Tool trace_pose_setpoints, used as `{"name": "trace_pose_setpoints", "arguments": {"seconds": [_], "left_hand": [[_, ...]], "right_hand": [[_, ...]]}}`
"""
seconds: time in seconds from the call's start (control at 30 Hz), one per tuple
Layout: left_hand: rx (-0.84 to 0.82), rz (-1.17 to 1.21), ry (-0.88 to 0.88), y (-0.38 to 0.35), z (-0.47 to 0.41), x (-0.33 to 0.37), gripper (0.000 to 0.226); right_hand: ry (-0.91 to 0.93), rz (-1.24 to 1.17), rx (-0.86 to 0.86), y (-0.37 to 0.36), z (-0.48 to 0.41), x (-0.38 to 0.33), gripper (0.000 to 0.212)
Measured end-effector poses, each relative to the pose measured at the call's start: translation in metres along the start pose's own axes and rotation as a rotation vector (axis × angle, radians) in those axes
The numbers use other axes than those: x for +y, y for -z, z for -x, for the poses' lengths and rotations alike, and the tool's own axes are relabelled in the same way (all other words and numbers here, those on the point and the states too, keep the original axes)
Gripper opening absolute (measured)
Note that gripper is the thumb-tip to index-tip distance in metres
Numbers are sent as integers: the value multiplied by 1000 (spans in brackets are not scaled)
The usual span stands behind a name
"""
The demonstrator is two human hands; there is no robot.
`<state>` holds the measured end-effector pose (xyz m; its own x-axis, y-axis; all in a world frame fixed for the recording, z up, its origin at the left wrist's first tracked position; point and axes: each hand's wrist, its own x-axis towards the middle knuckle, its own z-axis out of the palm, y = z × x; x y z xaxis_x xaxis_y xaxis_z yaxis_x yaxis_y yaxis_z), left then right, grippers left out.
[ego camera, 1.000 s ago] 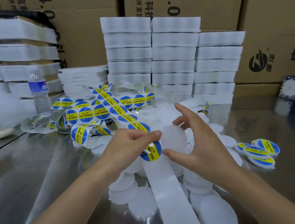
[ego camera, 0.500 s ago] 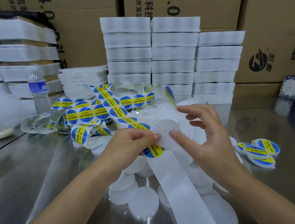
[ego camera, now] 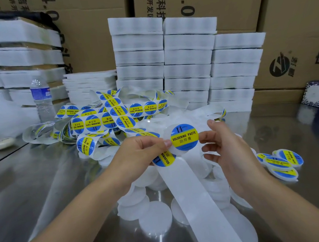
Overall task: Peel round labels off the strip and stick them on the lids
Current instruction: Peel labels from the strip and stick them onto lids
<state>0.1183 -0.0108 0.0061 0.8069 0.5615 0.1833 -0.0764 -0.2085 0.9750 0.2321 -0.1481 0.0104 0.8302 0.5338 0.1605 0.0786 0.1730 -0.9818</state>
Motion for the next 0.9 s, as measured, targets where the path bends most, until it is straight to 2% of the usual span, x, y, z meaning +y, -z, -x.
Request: {"name": "trace_pose_setpoints", "arguments": {"seconds": [0.37,0.9], "left_hand": [[-10,-13,-17,1,0,1,19],[29,-27,-44,2,-3,-1,15]], "right_hand": [[-66,30,-44,-1,0,1,39],[-83,65,-37,-1,3,-3,40]]}}
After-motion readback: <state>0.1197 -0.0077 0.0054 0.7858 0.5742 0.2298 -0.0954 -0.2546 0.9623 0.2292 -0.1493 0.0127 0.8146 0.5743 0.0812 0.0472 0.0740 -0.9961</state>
